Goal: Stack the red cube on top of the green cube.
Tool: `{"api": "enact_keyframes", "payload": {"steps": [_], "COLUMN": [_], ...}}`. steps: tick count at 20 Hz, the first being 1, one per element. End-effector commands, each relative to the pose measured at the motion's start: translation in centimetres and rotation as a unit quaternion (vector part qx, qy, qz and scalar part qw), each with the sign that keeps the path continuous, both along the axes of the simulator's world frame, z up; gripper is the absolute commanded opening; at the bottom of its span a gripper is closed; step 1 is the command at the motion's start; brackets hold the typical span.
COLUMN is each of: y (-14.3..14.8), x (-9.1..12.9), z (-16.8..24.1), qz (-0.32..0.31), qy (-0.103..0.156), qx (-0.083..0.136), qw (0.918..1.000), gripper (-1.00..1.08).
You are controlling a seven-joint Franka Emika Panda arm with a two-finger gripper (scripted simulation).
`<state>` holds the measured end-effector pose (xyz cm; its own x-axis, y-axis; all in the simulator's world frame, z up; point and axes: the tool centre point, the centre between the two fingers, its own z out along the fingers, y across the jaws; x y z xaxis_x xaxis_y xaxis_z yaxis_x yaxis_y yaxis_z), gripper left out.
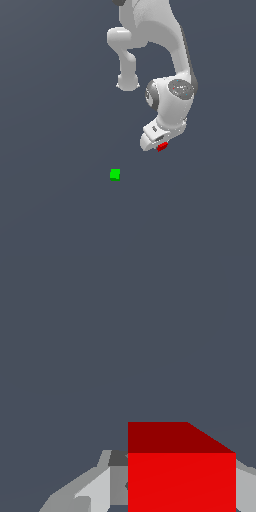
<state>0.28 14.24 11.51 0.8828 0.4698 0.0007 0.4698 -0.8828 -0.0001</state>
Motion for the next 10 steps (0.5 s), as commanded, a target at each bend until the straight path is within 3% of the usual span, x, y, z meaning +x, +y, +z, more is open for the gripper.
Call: {"api": "enact_keyframes", "payload": {"steps": [1,10], "y": [-1.2,-8.6], "x": [0.6,4.1], "z": [-0.3,-2.2], "qz": [-0.001,-0.001], "qy": [0.000,0.000], "qx": [0.000,0.000], "qw": [1.0000,1.0000], "gripper": [-1.00,-1.00]}}
